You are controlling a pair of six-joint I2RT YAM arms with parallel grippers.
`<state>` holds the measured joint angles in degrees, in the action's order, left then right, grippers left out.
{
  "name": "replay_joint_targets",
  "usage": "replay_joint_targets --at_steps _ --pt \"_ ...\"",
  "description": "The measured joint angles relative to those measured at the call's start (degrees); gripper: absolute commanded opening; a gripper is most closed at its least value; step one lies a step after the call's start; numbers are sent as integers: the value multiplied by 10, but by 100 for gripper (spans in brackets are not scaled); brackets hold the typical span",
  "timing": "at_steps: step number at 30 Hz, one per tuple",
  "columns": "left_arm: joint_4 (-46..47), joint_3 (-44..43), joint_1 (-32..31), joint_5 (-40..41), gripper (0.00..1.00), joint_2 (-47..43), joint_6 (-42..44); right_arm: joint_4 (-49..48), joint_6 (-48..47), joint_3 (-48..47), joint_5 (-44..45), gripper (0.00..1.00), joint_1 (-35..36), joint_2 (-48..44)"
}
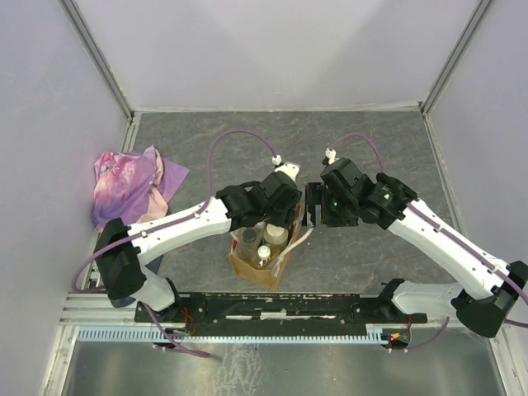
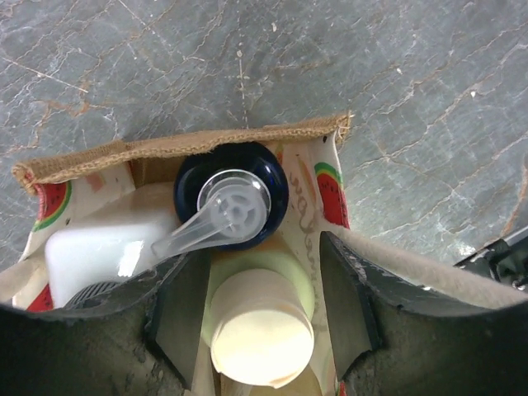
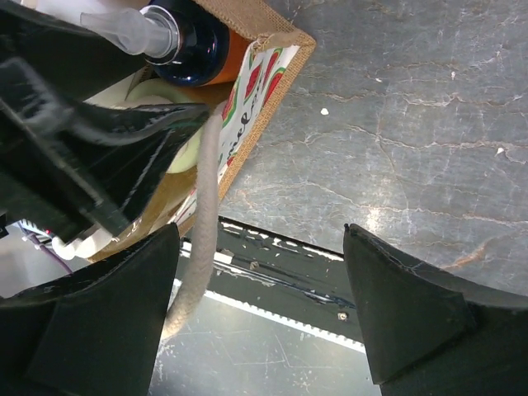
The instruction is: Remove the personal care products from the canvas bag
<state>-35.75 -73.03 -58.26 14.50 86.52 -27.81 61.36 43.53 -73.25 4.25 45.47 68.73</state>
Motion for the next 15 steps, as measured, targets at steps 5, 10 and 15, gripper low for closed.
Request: replay_joint_targets --at_steps 5,10,15 --pt "25 3 -1 17 70 19 1 0 2 0 0 90 0 -13" --pt "34 1 -3 50 72 33 1 0 2 0 1 90 0 -23" --pt "47 0 -3 68 72 70 1 0 2 0 1 91 0 -27"
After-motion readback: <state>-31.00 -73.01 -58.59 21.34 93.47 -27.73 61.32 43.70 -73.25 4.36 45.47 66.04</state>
